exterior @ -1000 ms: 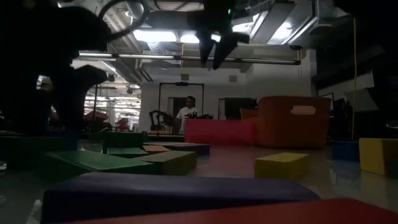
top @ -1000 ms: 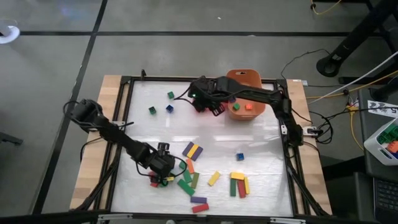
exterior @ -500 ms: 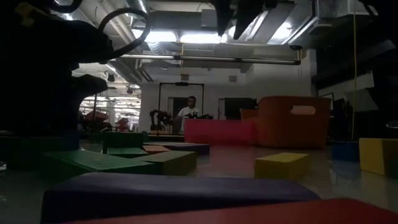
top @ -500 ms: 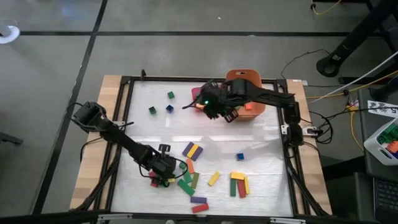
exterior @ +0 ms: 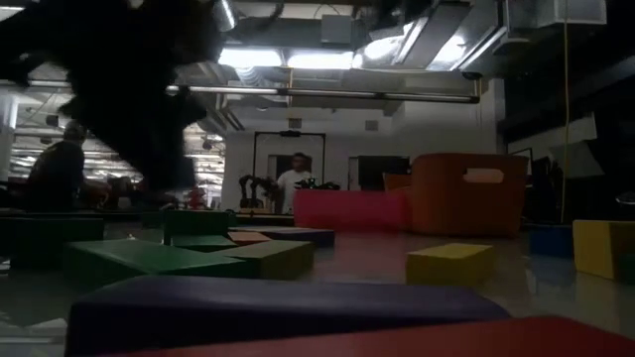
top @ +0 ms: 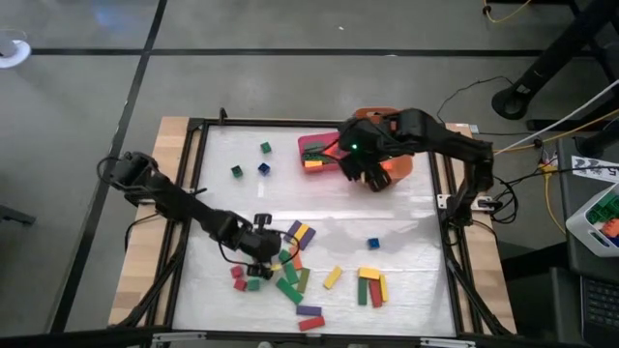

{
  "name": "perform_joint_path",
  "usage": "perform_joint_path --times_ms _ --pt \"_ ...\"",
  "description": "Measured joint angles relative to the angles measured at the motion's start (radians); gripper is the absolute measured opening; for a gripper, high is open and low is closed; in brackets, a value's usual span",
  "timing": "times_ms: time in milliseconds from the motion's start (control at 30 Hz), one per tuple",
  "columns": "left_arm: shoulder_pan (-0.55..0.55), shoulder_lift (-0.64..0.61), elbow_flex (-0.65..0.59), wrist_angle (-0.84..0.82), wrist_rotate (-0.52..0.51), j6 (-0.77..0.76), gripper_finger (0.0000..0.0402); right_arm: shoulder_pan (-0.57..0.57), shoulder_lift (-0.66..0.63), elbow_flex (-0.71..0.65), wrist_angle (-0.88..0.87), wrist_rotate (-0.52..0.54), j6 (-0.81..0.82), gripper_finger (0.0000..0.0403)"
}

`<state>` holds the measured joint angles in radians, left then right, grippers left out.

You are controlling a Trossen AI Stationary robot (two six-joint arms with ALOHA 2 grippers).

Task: Sort blocks by size
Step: Put the small blue block into the orange bin

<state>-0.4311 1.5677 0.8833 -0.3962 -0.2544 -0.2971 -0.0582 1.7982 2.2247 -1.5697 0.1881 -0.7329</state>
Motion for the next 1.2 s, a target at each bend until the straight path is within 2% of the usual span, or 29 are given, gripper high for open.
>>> perform_joint_path --times_ms 167,267,400,533,633,833,1000,1200 --pt "0.072 -0.037 0.001 0.153 -0.003 0.143 0.0118 0.000 -0.112 -0.239 0.011 0.018 0.056 0.0264" --pt "0.134 -0.027 -0.001 0.342 -0.005 0.243 0.0118 0.000 -0.193 -0.428 0.096 0.044 0.111 0.0264" --pt "0.231 0.021 -0.004 0.580 -0.004 0.351 0.0118 0.001 -0.311 -0.692 0.229 0.029 0.180 0.0264" --pt "0.341 0.086 -0.005 0.841 0.008 0.388 0.0119 0.042 -0.430 -0.941 0.368 0.017 0.252 0.0264" --pt "0.421 0.140 -0.005 1.026 0.045 0.384 0.0119 0.106 -0.507 -1.075 0.444 0.003 0.336 0.0264" --pt "0.560 0.268 0.076 1.227 0.106 0.335 0.0120 0.267 -0.594 -1.189 0.551 0.018 0.518 0.0264" --pt "0.632 0.396 0.244 1.224 0.124 0.326 0.0124 0.396 -0.587 -1.193 0.673 0.065 0.578 0.0264" --pt "0.673 0.547 0.448 1.220 0.125 0.300 0.0151 0.517 -0.563 -1.193 0.842 0.021 0.579 0.0264"
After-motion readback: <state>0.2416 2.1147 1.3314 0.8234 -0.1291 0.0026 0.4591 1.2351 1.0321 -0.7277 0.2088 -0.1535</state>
